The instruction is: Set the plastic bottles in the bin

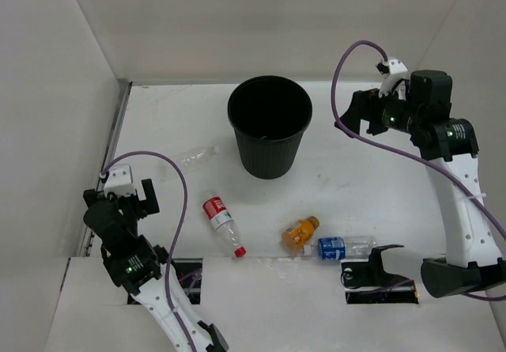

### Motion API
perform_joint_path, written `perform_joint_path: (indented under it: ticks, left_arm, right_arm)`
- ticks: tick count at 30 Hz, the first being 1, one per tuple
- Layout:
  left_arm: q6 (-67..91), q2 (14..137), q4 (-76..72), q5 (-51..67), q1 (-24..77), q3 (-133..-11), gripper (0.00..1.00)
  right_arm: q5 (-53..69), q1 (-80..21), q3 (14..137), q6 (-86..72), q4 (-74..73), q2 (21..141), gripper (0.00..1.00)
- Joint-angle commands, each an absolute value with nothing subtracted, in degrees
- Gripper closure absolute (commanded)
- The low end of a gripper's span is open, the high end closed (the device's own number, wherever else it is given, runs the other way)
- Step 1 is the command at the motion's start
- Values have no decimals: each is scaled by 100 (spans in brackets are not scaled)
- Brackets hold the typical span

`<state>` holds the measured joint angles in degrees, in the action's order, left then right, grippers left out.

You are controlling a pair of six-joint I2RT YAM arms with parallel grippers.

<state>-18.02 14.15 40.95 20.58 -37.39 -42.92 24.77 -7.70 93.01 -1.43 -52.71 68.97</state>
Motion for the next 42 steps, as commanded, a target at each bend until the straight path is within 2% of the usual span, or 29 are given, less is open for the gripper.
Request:
perform_joint_path:
  ticks: [1,16,21,28,32,34,42]
  left_arm:
    - [-1749,1555,3928,2259,-3766,-4579,0]
    - [-1723,1204,4368,2303,-3854,-4649,0]
    - [-1548,1502,4403,2320,-3924,-5000,0]
    - [-1248,1565,5018,2812,-3890,-5432,0]
    - [-1257,1433,5422,3006,-3907,-5555,0]
    - [-1301,1310,5484,3093,-3942,-5546,0]
    - [-1626,1309,5388,3103,-3924,-5555,0]
  right_arm:
    - [2646,-567,9027,-334,-5160,6663,0]
    - [2373,382,7410,-554,-4957,5063,0]
    - [2443,365,6497,-2,-4413,4203,0]
    - [2399,-92,5731,396,-4385,3226,0]
    - [2566,-320,5976,561,-5613,3497,0]
    - [2567,-679,6099,1261,-6307,3621,0]
    - [828,-2455,6057,2609,-7680,3761,0]
